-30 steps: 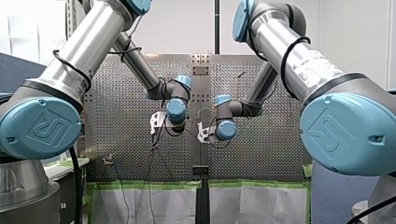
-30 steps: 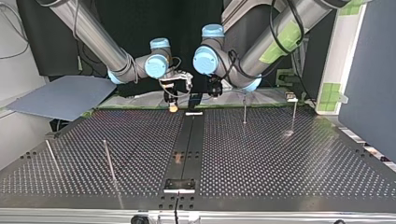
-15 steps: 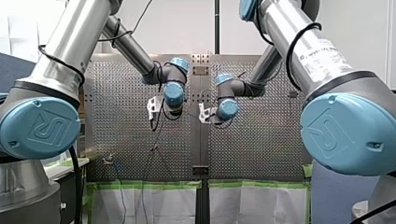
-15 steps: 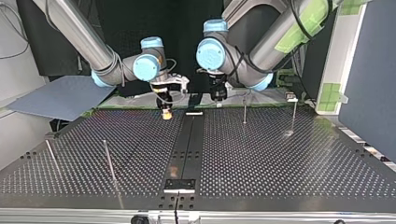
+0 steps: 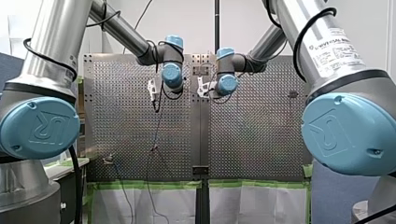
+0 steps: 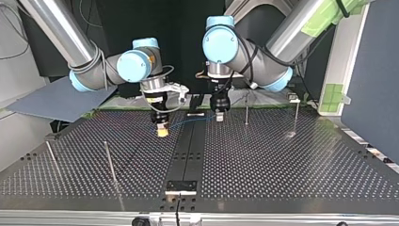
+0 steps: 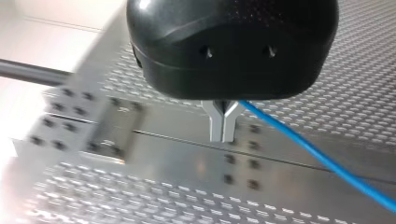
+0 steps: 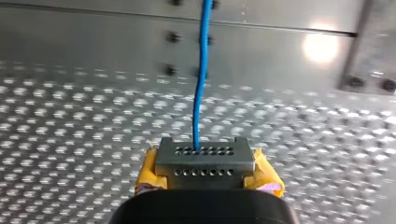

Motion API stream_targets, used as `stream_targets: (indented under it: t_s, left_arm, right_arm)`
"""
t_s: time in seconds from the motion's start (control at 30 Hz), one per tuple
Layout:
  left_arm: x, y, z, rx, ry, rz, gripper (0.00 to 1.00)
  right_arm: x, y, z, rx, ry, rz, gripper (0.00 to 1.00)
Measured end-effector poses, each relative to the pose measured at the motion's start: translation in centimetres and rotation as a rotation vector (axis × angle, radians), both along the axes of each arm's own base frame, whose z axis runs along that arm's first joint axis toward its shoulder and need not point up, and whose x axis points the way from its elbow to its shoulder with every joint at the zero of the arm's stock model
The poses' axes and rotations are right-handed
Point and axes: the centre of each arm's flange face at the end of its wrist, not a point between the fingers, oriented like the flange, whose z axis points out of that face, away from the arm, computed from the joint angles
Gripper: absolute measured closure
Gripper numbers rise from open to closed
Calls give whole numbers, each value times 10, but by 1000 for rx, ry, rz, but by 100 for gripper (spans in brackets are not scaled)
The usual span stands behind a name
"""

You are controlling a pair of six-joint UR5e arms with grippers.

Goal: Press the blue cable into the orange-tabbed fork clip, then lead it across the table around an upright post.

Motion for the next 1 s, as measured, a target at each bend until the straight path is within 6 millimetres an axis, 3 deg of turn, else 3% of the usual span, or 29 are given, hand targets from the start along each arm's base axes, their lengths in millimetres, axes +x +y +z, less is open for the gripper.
stream_targets:
  t_s: [0.17,0.27,0.63,1.0]
  left_arm:
    - [-3,1,44,-28,-50,0,100]
    - [-3,-2,60,-36,-68,-5,100]
    - [-2,-14,91,-47,-105,-37,100]
    - [0,-37,116,-28,-103,-89,100]
  right_arm:
    - [-6,0,45,-47,-34,-8,100]
    - [-10,2,72,-73,-53,-11,100]
    - [-38,15,154,-162,-118,-60,100]
    - [-82,25,216,-222,-163,-128,100]
